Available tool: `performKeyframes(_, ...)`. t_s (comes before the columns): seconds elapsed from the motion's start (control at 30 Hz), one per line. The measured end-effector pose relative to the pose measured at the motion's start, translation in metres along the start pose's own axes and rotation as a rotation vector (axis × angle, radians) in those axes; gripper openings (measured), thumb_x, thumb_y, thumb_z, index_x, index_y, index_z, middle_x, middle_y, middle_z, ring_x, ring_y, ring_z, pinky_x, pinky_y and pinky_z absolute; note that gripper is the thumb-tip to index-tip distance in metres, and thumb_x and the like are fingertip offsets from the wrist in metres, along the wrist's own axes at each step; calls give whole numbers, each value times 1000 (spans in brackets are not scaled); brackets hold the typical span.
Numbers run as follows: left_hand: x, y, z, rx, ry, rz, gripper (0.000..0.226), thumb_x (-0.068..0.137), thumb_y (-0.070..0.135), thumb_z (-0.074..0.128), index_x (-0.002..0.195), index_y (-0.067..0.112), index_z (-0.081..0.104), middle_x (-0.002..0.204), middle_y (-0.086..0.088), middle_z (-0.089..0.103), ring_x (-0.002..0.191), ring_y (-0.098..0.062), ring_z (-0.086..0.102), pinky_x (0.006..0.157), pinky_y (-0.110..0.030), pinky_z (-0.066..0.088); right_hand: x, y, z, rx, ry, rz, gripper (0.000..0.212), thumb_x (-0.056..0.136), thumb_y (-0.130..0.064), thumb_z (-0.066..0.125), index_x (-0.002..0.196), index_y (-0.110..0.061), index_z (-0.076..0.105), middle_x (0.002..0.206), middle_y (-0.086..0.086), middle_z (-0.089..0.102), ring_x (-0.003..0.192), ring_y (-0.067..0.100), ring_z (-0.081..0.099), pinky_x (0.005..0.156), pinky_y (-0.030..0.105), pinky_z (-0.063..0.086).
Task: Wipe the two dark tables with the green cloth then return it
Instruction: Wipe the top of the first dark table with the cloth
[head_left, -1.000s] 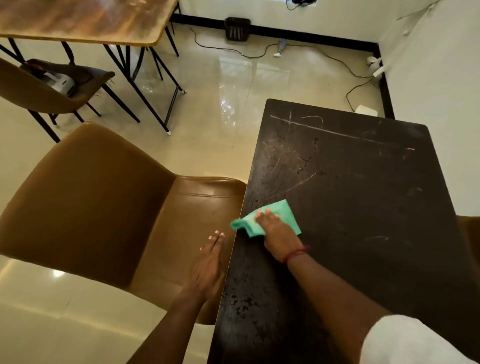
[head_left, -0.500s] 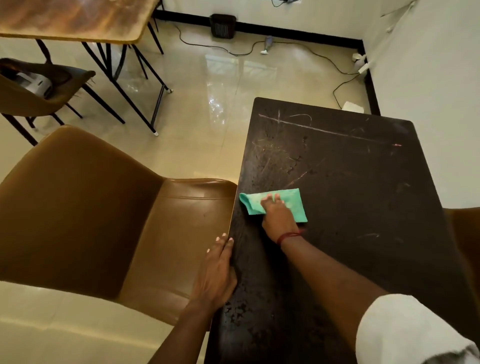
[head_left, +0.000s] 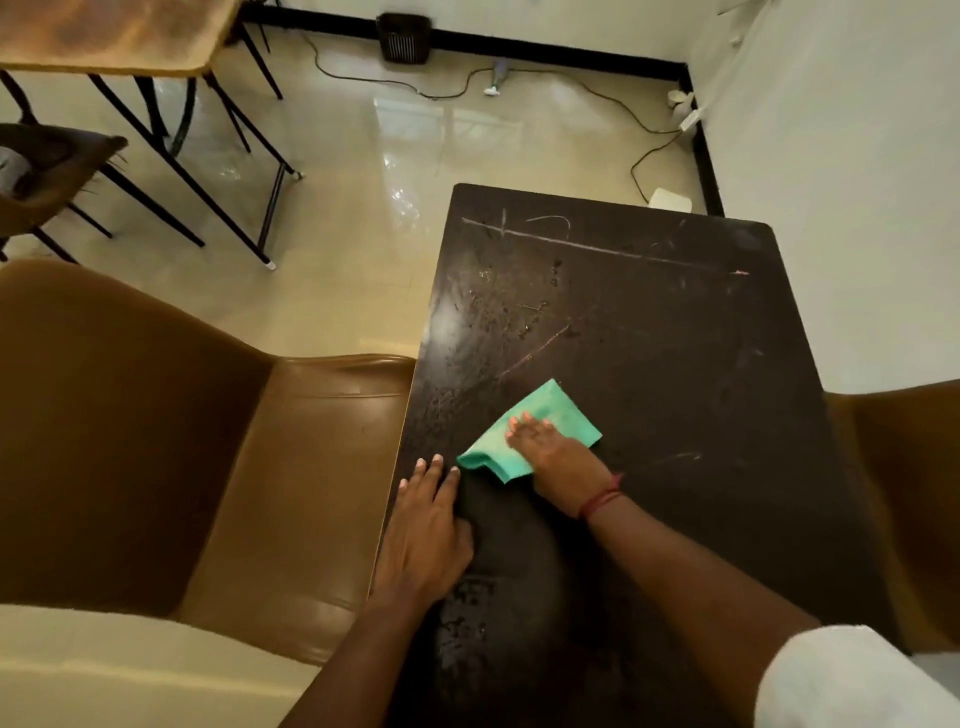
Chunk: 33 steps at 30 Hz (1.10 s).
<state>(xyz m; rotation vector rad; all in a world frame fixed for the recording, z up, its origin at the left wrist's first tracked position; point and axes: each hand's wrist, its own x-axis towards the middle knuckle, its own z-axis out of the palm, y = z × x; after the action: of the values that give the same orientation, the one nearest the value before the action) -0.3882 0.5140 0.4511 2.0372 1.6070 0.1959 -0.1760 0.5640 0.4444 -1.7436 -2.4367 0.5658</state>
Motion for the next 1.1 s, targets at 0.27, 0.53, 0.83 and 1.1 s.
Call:
performKeyframes(0.27,4,31,18,51,-28,-29,68,91,36,45,153,14,26,163,-8,13,151,-24,3,120,-39,-1,-38,18,0,-62,5,107,65,66,5,61,130,2,49,137,24,46,130,41,38,109,51,25)
performKeyframes(0.53,1,57,31,118,-44,-31,70,94,47,38,155,17,18,164,-8,4,150,-24,-5,121,-45,-2,-57,92,-21,33,183,492,64,76,4,55,137,-5,40,146,19,36,138,33,29,115,41,18)
performKeyframes(0.83,8,90,48,236,-142,39,75,90,58,19,155,23,10,164,-5,-2,150,-23,-8,121,-49,-2,-123,148,-30,-100,85,123,69,60,6,69,126,-2,54,131,20,54,120,37,53,98,50,42)
performKeyframes(1.1,13,122,69,209,-153,-1,72,94,56,30,155,24,12,164,-9,-2,150,-28,-7,121,-52,1,-154,148,-22,-107,8,110,73,48,5,73,119,4,59,125,25,58,116,42,54,96,58,37)
